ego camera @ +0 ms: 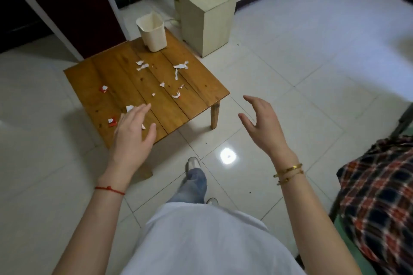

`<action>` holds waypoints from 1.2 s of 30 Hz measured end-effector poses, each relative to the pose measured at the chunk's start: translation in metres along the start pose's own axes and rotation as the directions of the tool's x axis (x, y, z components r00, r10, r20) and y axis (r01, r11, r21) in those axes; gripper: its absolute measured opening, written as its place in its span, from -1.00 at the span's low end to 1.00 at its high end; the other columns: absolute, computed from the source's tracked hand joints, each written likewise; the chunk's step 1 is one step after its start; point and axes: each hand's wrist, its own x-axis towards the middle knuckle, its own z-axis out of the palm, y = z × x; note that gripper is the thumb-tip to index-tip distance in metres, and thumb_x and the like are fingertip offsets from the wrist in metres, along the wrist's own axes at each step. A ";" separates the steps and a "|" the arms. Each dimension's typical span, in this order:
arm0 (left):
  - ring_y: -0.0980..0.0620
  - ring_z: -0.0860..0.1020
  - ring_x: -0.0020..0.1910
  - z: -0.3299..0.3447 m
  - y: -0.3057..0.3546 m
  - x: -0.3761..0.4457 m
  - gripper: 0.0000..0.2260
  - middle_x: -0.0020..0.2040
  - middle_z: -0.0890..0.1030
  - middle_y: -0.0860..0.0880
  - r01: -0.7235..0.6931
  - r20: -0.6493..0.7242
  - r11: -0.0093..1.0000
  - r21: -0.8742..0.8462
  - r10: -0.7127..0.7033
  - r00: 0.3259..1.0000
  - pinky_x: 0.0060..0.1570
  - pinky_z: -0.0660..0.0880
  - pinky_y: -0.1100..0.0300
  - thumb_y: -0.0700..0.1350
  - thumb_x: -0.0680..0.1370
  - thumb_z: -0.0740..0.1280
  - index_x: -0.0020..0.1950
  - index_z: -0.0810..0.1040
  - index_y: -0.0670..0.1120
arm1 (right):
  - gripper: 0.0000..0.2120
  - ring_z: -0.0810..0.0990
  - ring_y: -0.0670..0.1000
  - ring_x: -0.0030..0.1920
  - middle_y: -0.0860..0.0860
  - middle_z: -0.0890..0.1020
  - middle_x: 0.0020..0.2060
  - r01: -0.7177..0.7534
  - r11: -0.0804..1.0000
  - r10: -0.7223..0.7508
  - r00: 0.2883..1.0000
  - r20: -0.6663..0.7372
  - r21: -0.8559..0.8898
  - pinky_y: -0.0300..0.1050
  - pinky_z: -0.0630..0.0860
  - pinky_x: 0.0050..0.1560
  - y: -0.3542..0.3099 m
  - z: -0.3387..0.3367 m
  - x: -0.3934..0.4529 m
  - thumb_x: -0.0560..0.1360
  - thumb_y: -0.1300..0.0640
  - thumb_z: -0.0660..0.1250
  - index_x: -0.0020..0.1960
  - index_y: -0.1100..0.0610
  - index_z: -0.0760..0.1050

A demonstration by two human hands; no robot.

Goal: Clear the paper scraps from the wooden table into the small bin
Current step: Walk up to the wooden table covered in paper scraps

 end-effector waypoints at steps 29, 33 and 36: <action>-0.06 0.34 0.43 0.013 -0.050 0.322 -0.56 0.45 0.38 -0.07 0.301 -0.102 0.952 -0.060 -0.305 0.947 0.26 0.30 0.16 -0.04 0.59 0.22 0.48 0.31 -0.04 | -0.54 0.39 0.04 0.36 0.06 0.48 0.34 0.190 0.981 -0.190 0.927 0.324 0.032 -0.02 0.31 0.40 -0.022 0.112 0.388 0.57 -0.01 0.27 0.42 0.10 0.34; -0.09 0.34 0.44 0.022 -0.053 0.395 -0.55 0.47 0.36 -0.10 0.382 -0.099 0.914 -0.137 -0.396 0.913 0.23 0.32 0.18 -0.05 0.60 0.22 0.49 0.30 -0.05 | -0.54 0.38 0.06 0.37 0.07 0.47 0.34 0.200 0.979 -0.200 0.912 0.359 0.037 -0.03 0.30 0.41 -0.019 0.131 0.449 0.57 0.00 0.27 0.42 0.12 0.34; -0.10 0.34 0.44 0.030 -0.066 0.461 -0.55 0.46 0.38 -0.10 0.445 -0.086 0.876 -0.183 -0.466 0.881 0.30 0.36 0.08 -0.05 0.60 0.23 0.49 0.29 -0.05 | -0.55 0.38 0.06 0.38 0.08 0.47 0.34 0.211 0.977 -0.206 0.899 0.387 0.030 -0.05 0.29 0.40 -0.019 0.151 0.501 0.58 0.03 0.28 0.42 0.12 0.35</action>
